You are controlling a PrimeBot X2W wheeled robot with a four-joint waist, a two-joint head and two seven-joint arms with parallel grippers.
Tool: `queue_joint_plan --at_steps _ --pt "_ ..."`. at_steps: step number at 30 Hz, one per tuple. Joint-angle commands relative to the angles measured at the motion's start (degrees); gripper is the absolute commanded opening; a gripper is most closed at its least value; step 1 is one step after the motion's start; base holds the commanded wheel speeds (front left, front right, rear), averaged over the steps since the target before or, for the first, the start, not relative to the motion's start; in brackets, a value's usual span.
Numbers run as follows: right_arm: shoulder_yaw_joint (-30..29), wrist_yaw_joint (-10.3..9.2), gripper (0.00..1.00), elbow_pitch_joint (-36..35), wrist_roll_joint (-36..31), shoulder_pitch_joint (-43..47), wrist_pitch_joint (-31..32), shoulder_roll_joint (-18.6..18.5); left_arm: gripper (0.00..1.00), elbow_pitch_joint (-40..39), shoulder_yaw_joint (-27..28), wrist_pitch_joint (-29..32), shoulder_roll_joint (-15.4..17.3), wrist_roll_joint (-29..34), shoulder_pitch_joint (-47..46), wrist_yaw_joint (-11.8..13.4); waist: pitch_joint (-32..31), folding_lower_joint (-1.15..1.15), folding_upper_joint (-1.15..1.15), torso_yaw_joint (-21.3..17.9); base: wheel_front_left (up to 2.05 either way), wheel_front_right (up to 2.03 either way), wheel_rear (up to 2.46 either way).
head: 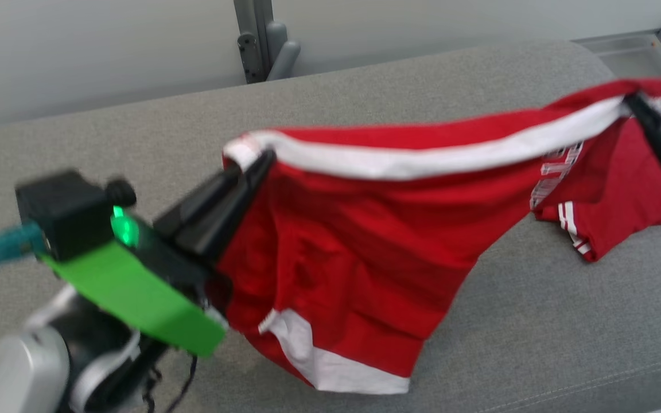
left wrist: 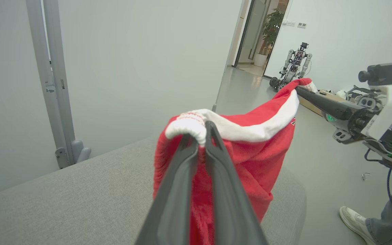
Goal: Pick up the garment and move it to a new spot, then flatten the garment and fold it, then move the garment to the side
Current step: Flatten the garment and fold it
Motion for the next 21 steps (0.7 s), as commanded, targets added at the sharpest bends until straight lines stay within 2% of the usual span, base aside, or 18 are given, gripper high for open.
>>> queue_joint_plan --at_steps 1,3,7,9,10,12,15,17,21 --pt "-0.9 -0.01 0.0 0.7 -0.8 -6.1 0.9 -0.2 0.0 2.6 1.0 3.2 -0.5 -1.3 -9.7 -0.3 11.1 0.0 0.2 1.4 0.0 0.0 0.0" --pt "-0.4 -0.01 0.0 2.4 -1.7 -12.9 2.0 -0.1 0.0 7.1 1.7 6.3 -0.9 -0.9 -20.2 -0.3 15.9 0.0 0.2 1.6 0.0 0.0 0.0" --pt "2.0 -0.01 0.0 9.6 -3.5 -30.1 3.4 3.2 0.0 19.4 1.1 9.9 -3.2 1.4 -40.1 -1.3 24.7 0.0 0.2 1.6 0.0 0.0 0.0" --pt "3.4 0.0 0.0 15.2 -6.1 -39.1 3.6 5.5 0.0 26.6 0.5 10.0 -4.0 4.0 -49.2 -2.3 28.1 0.0 0.2 1.7 0.0 0.0 0.0" --pt "3.4 0.0 0.0 15.2 -6.1 -39.1 3.6 5.5 0.0 26.6 0.5 10.0 -4.0 4.0 -49.2 -2.3 28.1 0.0 0.2 1.7 0.0 0.0 0.0" --pt "4.0 -0.01 0.0 21.5 -9.0 -48.5 2.2 9.0 0.0 34.1 0.0 8.4 -4.6 7.0 -57.5 -3.1 30.9 0.0 0.2 1.4 0.0 0.0 0.0" --pt "3.8 -0.02 0.0 31.6 -15.1 -60.6 -2.4 14.0 0.0 44.8 0.0 0.0 -5.8 13.0 -68.1 -4.0 33.8 0.0 0.2 0.8 0.0 0.0 0.0" --pt "3.5 -0.04 0.0 37.0 -18.9 -66.9 -7.0 17.0 0.0 51.3 -0.1 -8.4 -6.7 16.4 -73.3 -4.4 35.0 0.0 0.2 0.5 0.0 0.0 0.0" --pt "6.2 -0.02 0.0 43.3 -20.7 -71.5 -13.4 21.3 0.0 61.3 -1.1 -22.3 -8.1 18.3 -77.2 -6.0 36.0 0.0 0.2 -0.5 0.0 0.0 0.0"
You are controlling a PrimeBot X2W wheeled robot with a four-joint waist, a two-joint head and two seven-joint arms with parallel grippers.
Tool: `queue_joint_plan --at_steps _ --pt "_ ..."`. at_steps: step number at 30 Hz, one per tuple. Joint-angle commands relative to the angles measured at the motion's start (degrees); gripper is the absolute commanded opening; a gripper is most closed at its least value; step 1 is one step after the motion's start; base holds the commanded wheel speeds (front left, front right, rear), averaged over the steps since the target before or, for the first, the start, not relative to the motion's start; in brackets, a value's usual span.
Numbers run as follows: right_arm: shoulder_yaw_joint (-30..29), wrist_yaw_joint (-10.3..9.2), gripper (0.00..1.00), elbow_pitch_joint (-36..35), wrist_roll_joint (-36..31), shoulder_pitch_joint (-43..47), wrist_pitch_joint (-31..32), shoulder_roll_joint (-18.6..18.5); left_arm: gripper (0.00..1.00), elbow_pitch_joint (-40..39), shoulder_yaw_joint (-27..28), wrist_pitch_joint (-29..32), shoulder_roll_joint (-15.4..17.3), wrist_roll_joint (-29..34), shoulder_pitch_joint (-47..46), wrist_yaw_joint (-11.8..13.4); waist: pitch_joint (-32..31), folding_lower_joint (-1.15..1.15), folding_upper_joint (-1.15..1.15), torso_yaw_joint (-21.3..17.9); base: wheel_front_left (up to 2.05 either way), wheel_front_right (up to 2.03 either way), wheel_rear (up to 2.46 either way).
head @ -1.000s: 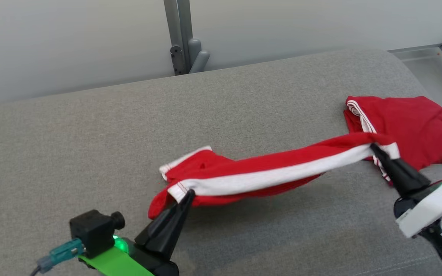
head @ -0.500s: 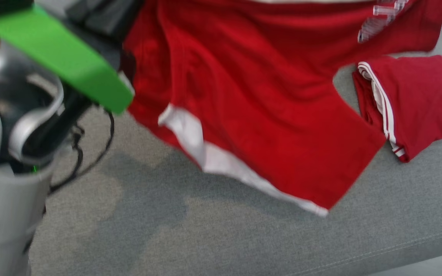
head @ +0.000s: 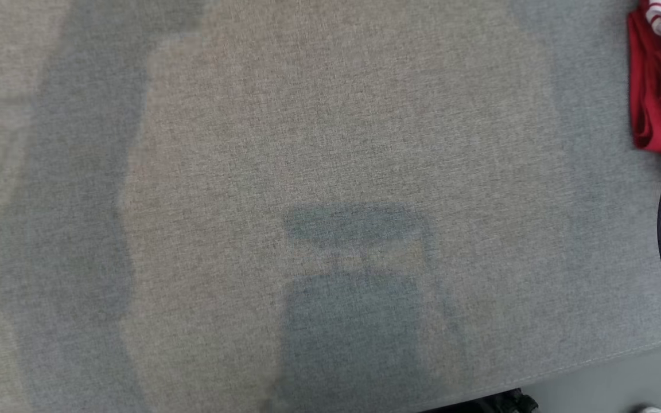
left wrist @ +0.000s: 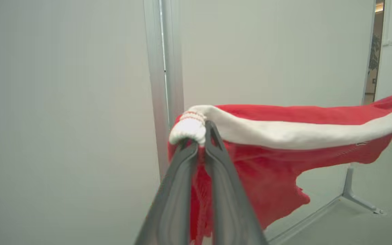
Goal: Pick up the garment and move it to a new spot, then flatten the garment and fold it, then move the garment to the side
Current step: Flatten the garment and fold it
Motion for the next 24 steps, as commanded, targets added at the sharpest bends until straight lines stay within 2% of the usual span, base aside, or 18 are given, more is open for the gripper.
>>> queue_joint_plan --at_steps 1,4,7,11,15,17,21,24 --pt "2.0 -0.03 0.0 0.9 0.4 1.4 -1.0 0.2 0.0 1.8 0.2 -3.3 0.4 -0.7 0.1 -0.4 6.2 -0.02 0.2 -0.7 0.0 0.0 0.0" --pt "7.1 -0.05 0.0 3.0 1.2 7.0 -3.4 -1.4 0.0 6.1 -2.4 -11.9 1.9 -0.1 4.7 -1.0 5.7 -0.02 0.2 -1.1 0.0 0.0 0.0" --pt "11.5 -0.04 0.0 3.9 2.5 15.0 -5.8 -1.5 0.0 6.6 -6.2 -15.6 4.3 -0.4 11.8 -1.1 4.7 -0.02 0.2 -1.6 0.0 0.0 0.0" --pt "14.6 -0.04 0.0 3.2 3.9 27.2 -7.0 -2.4 0.0 3.7 -8.3 -16.4 7.2 -4.5 25.9 -1.1 2.4 -0.02 0.2 -1.9 0.0 0.0 0.0" --pt "14.6 -0.05 0.0 -1.3 3.2 39.4 -7.0 -3.7 0.0 -4.2 -5.2 -16.4 8.3 -7.5 41.1 -1.0 -2.0 -0.02 0.2 -1.6 0.0 0.0 0.0" --pt "13.7 -0.05 0.0 -4.2 3.9 46.3 -7.0 -3.5 0.0 -8.5 -4.8 -16.3 8.3 -6.2 49.5 -1.0 -5.2 -0.02 0.2 -1.1 0.0 0.0 0.0" --pt "12.5 -0.06 0.0 -9.2 2.3 59.6 -7.0 -5.6 0.0 -16.2 -3.3 -16.2 6.6 -5.2 67.7 1.2 -12.7 -0.02 0.2 -0.7 0.0 0.0 0.0" --pt "11.1 -0.08 0.0 -11.2 0.4 70.0 -7.0 -7.7 0.0 -20.7 -2.7 -16.2 5.9 -4.1 81.1 4.4 -18.1 -0.02 0.2 -0.5 0.0 0.0 0.0"
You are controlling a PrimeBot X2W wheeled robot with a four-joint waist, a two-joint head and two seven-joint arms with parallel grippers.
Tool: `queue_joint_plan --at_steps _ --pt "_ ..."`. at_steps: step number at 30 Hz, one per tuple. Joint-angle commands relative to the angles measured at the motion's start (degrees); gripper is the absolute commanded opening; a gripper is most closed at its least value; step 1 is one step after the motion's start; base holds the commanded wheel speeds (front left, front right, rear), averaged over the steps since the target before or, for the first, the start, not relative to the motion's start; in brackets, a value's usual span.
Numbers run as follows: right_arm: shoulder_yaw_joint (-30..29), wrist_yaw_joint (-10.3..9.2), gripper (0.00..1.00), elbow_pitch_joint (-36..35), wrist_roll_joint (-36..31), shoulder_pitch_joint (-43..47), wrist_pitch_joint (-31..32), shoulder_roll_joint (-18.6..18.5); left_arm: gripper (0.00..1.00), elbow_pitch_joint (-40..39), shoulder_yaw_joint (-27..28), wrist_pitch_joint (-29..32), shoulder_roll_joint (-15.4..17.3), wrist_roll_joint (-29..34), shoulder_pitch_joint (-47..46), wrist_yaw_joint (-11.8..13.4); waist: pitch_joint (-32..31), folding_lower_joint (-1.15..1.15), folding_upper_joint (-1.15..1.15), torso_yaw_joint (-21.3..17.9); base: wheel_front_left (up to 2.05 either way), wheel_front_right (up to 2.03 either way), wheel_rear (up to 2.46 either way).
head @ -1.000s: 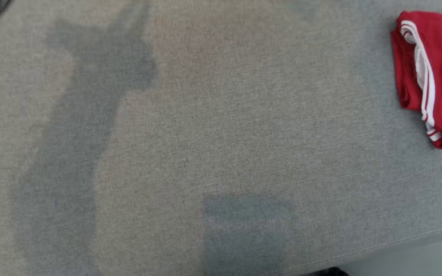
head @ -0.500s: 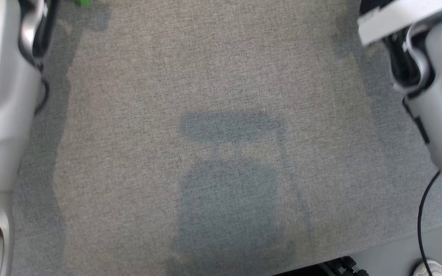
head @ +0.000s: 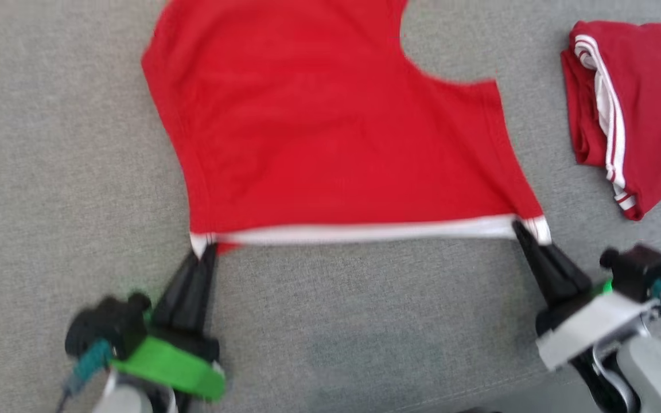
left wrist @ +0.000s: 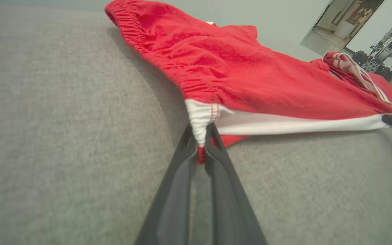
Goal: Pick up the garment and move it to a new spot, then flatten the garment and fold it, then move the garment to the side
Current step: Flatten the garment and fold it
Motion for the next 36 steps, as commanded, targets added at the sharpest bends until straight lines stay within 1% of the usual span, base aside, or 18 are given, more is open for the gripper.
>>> queue_joint_plan --at_steps 1,2,3,4,6,8,9,11,13,15,18,21,22,24,27,28,31,36 --pt "-0.7 -0.15 0.0 -0.2 -2.1 5.2 -0.2 -1.7 0.0 -0.8 0.4 0.1 -0.1 -0.1 7.7 2.1 -11.3 0.0 0.2 0.8 0.0 0.0 0.0" --pt "-0.5 -0.15 0.0 -0.8 -2.4 8.5 -0.2 -1.8 0.0 -2.2 0.4 0.1 -0.2 -0.1 12.1 3.3 -12.4 0.0 0.2 0.7 0.0 0.0 0.0" --pt "-1.9 -0.21 0.0 -1.4 -1.8 11.8 -0.2 -1.5 0.0 -3.9 0.6 0.1 -1.2 -0.9 16.1 4.6 -13.3 0.0 0.2 0.9 0.0 0.0 0.0" --pt "-3.5 -0.21 0.0 -2.2 -1.6 15.2 -0.2 -1.7 0.0 -5.6 0.4 0.1 -2.0 -1.5 19.8 5.4 -14.2 0.0 0.2 1.4 0.0 0.0 0.0" --pt "-5.5 -0.19 0.0 -4.9 -0.6 21.3 -0.2 -0.9 0.0 -8.5 -0.6 0.1 -2.7 -2.0 25.4 6.7 -14.8 0.0 0.2 2.1 0.0 0.0 0.0" --pt "-7.4 -0.18 0.0 -8.0 0.1 25.3 -0.2 -0.5 0.0 -11.0 -1.8 0.3 -3.6 -2.6 27.9 7.1 -14.6 0.0 0.2 2.7 0.0 0.0 0.0" --pt "-7.4 -0.18 0.0 -8.0 0.1 25.3 -0.2 -0.5 0.0 -11.0 -1.8 0.3 -3.6 -2.6 27.9 7.1 -14.6 0.0 0.2 2.7 0.0 0.0 0.0" --pt "-9.5 -0.17 0.0 -10.4 0.5 26.6 0.1 -0.4 0.0 -13.0 -2.3 1.3 -4.1 -3.0 28.5 7.6 -14.1 0.0 0.2 3.0 0.0 0.0 0.0" --pt "-10.4 -0.17 0.0 -11.8 -0.2 25.4 1.3 -0.7 0.0 -14.7 -2.3 2.9 -4.0 -3.2 26.9 7.9 -13.5 0.0 0.2 3.3 0.0 0.0 0.0" --pt "-10.5 -0.14 0.0 -12.7 0.0 22.0 2.3 -0.8 0.0 -17.0 -2.1 5.3 -4.5 -4.9 25.1 7.5 -12.6 0.0 0.2 3.6 0.0 0.0 0.0" --pt "-9.1 -0.13 0.0 -12.1 -0.8 14.9 4.9 -2.4 0.0 -19.6 -1.8 11.7 -4.8 -8.7 21.2 7.2 -10.6 0.0 0.2 4.8 0.0 0.0 0.0" --pt "-6.8 -0.11 0.0 -10.7 -0.4 5.9 7.5 -3.7 0.0 -20.9 -0.9 17.8 -4.3 -9.6 14.1 8.4 -8.1 0.0 0.2 7.3 0.0 0.0 0.0" --pt "-6.1 -0.1 0.0 -10.0 -0.6 2.9 8.4 -4.7 0.0 -20.9 -0.4 19.4 -5.1 -10.1 11.4 9.0 -7.1 0.0 0.2 8.3 0.0 0.0 0.0" --pt "-3.9 -0.1 0.0 -7.6 0.7 -3.2 10.0 -5.5 0.0 -19.4 1.0 22.2 -6.6 -10.9 6.4 11.3 -5.7 0.0 0.2 10.1 0.0 0.0 0.0" --pt "-1.1 -0.1 0.0 -2.2 2.0 -11.7 11.9 -6.9 0.0 -15.4 1.6 24.9 -7.9 -9.3 -1.9 13.6 -4.0 0.0 0.2 12.9 0.0 0.0 0.0" --pt "0.5 -0.12 0.0 1.6 3.1 -16.9 12.8 -7.8 0.0 -11.4 1.1 25.9 -10.1 -9.5 -6.5 14.3 -2.8 0.0 0.2 14.9 0.0 0.0 0.0" --pt "3.6 -0.11 0.0 7.3 5.2 -23.7 13.6 -8.0 0.0 -3.8 0.2 26.7 -12.0 -8.8 -12.7 13.9 -1.8 0.0 0.2 16.9 0.0 0.0 0.0" --pt "8.5 -0.13 0.0 17.0 7.6 -33.4 12.9 -7.2 0.0 7.6 -0.5 25.3 -13.9 -7.5 -20.4 13.3 -1.2 0.0 0.2 18.2 0.0 0.0 0.0"
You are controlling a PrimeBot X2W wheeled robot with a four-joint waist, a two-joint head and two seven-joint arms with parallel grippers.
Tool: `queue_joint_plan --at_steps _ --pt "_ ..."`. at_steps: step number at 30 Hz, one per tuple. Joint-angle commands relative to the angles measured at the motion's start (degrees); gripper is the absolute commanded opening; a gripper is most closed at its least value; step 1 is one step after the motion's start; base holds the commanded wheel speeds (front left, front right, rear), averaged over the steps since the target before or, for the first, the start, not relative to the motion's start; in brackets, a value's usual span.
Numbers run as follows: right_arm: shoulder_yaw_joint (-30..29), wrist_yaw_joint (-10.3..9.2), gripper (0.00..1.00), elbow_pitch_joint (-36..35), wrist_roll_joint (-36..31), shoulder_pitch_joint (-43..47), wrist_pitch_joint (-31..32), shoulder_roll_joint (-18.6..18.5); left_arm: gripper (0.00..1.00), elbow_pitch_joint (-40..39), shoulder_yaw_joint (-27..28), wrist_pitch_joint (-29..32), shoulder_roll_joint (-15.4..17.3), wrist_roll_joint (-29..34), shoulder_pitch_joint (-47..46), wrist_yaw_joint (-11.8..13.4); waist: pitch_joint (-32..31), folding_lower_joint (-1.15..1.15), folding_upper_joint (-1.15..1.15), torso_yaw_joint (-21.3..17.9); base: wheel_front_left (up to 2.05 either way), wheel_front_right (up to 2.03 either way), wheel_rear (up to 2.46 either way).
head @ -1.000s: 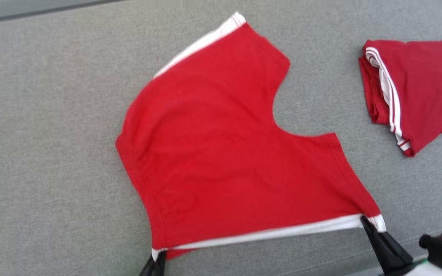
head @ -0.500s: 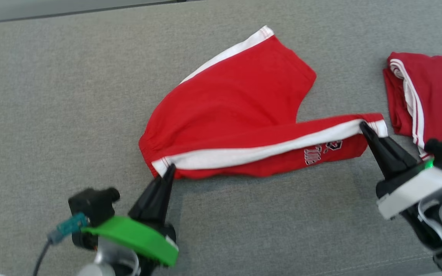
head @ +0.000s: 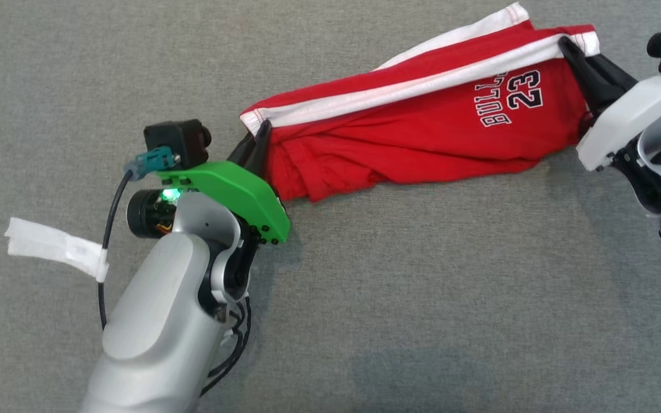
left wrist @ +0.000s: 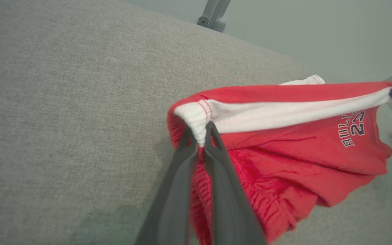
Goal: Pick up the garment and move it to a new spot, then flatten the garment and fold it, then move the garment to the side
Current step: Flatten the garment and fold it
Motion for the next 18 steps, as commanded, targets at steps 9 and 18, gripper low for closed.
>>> queue_joint_plan --at_steps 9,18 --pt "8.5 -0.1 0.15 14.6 3.3 -12.4 -0.8 3.2 0.0 14.1 -2.3 -1.9 -2.1 -0.8 -9.7 -2.1 3.8 0.0 0.2 3.2 0.0 0.0 0.0" --pt "11.9 -0.1 1.0 19.4 5.2 -15.0 -7.1 4.7 1.0 16.6 -4.2 -4.7 -2.3 -0.1 -11.3 -1.6 3.3 0.0 0.2 2.4 0.0 0.0 0.0"
